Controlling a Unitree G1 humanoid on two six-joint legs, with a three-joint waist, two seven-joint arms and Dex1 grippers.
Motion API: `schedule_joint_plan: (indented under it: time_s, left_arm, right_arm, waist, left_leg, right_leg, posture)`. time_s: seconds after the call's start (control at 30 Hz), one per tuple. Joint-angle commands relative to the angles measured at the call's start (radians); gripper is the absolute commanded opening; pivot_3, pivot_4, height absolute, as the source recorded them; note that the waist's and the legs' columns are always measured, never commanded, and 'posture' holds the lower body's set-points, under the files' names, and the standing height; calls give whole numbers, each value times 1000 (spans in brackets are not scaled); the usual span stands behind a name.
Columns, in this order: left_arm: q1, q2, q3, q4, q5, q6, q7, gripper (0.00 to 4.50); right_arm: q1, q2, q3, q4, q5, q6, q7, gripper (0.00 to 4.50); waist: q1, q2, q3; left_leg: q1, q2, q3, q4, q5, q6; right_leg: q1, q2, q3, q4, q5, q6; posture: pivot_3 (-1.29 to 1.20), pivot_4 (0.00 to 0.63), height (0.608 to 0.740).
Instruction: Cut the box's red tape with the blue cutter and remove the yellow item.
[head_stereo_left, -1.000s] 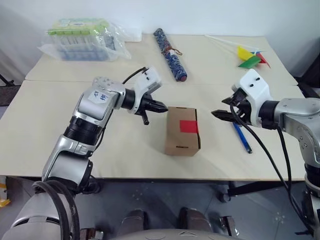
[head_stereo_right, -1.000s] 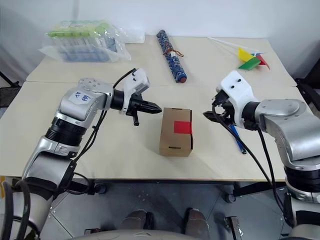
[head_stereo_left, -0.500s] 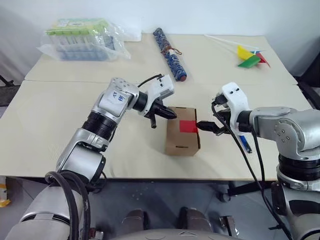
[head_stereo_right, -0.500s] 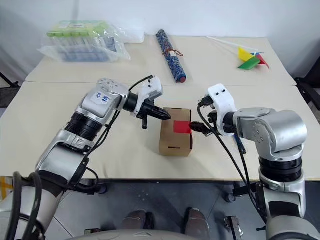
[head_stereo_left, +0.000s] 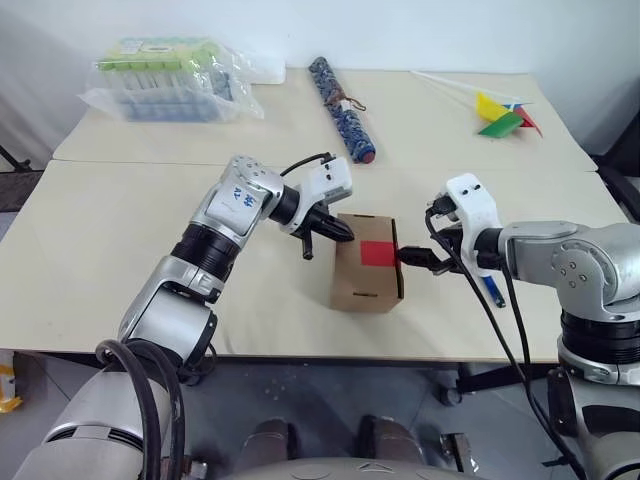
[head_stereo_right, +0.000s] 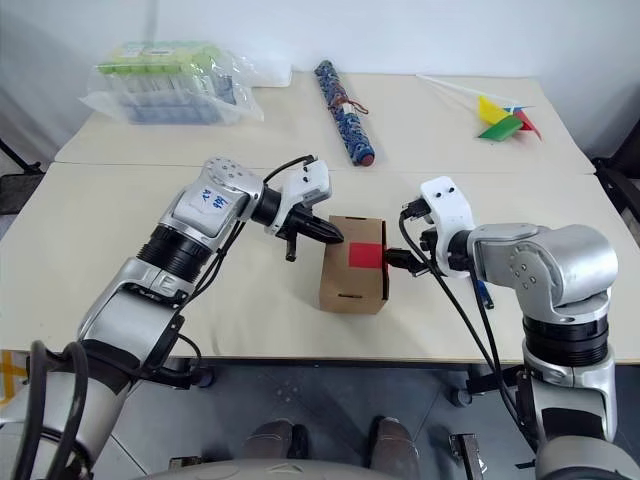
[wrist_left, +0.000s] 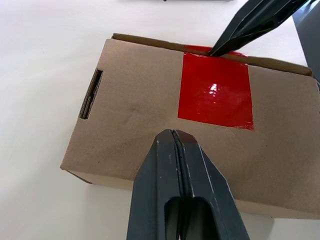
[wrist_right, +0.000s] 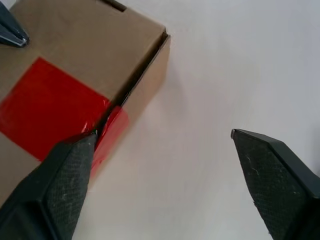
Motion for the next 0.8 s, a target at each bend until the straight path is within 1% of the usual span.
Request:
schedule_joint_plan:
  time_s: [0.03,0.43,0.6,0.7,0.8]
  left_arm:
    - [15,2,-20,-21,24,4,-19,0]
    - [73,8,-59,-95,37,26,-46,0]
    - [94,19,-75,-131,41,37,-59,0]
    - [113,43,-104,-153,62,26,-77,0]
    - [116,48,-107,-161,66,31,-81,0]
  right_arm:
    - [35,-51,47,-12,23,22,-9,4454]
    - [35,-121,172,21,-8,15,33,4454]
    - [34,-143,228,50,-27,-25,66,4454]
    - [34,-172,281,82,-51,-71,98,4454]
    - [40,-195,316,96,-76,-108,115,4454]
  waist:
    - [1,0,0]
    - [4,-2,-1]
    - [3,-2,-1]
    - [1,-2,-1]
    - [0,-2,-2]
  left_leg:
    - [0,0,0,0,0,0]
    - [1,0,-2,0,0,1]
    - [1,0,-1,1,0,1]
    - [1,0,-1,1,0,1]
    - [2,0,-1,0,0,1]
  right_leg:
    - [0,0,0,0,0,0]
    - [2,0,-1,0,0,0]
    - [2,0,0,-1,0,0]
    - [2,0,0,-1,0,0]
    - [2,0,0,-1,0,0]
  posture:
    - [0,150,740]
    - [0,150,740]
    - [0,150,740]
    - [0,150,740]
    - [0,150,740]
